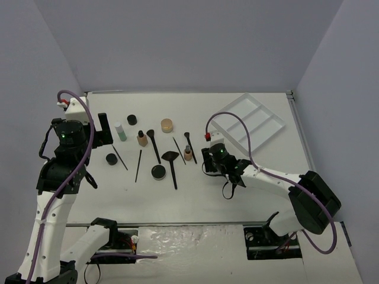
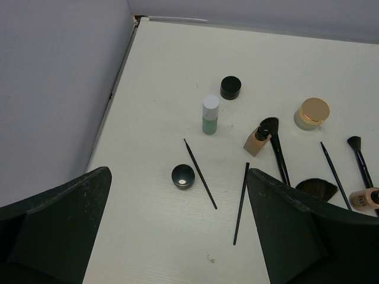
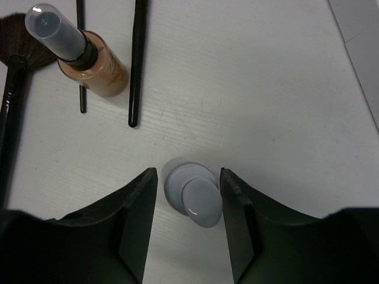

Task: Organize the makeup

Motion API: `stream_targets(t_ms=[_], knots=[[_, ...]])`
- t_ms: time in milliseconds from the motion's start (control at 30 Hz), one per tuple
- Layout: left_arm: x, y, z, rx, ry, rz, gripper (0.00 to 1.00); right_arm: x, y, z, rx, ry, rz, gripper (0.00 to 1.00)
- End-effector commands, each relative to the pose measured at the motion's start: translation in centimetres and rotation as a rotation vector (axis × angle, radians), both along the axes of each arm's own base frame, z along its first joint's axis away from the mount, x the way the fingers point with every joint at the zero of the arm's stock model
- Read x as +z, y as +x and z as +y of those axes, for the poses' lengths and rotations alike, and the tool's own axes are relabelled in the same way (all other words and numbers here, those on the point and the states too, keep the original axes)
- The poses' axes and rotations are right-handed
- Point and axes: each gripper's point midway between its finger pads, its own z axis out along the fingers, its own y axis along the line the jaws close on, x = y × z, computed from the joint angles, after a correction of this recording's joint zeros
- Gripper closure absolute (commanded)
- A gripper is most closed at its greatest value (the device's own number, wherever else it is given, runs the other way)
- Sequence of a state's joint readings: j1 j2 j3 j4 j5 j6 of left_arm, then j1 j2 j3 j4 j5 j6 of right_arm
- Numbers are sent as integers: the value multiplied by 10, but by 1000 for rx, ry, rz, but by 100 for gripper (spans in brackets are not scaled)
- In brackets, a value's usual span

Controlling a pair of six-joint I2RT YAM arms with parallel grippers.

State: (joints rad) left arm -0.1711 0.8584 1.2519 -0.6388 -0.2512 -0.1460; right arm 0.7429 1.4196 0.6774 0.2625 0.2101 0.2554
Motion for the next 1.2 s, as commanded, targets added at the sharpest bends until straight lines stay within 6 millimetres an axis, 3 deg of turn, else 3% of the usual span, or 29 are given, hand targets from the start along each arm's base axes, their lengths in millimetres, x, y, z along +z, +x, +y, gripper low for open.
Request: stream_targets(t_ms=[0, 133, 267, 300, 467, 600, 767, 933, 1167], knots=[[17, 6, -4, -7, -24, -63, 3, 10, 10, 10, 17, 46, -51, 73], [17, 7, -4, -9, -25, -65, 3, 18, 12, 6, 6, 43, -67, 97], [16, 7, -5, -10, -27, -64, 3, 48, 26, -6, -55, 52, -125, 100], [16, 7, -5, -10, -27, -63, 3, 66, 34, -10, -80, 73, -161, 100], [13, 6, -5, -12, -28, -62, 3, 122, 75, -76, -311, 36, -258, 100], [9, 5, -6, -17, -31, -57, 3, 145, 106, -137, -503, 50, -284, 100], [5, 3, -8, -28, -29, -54, 3, 147, 139, -210, -719, 77, -275, 100], [0, 1, -12, -44, -28, -43, 3, 126, 168, -258, -825, 80, -247, 100], [-8, -2, -15, -56, -26, -33, 3, 106, 195, -293, -841, 77, -256, 100]])
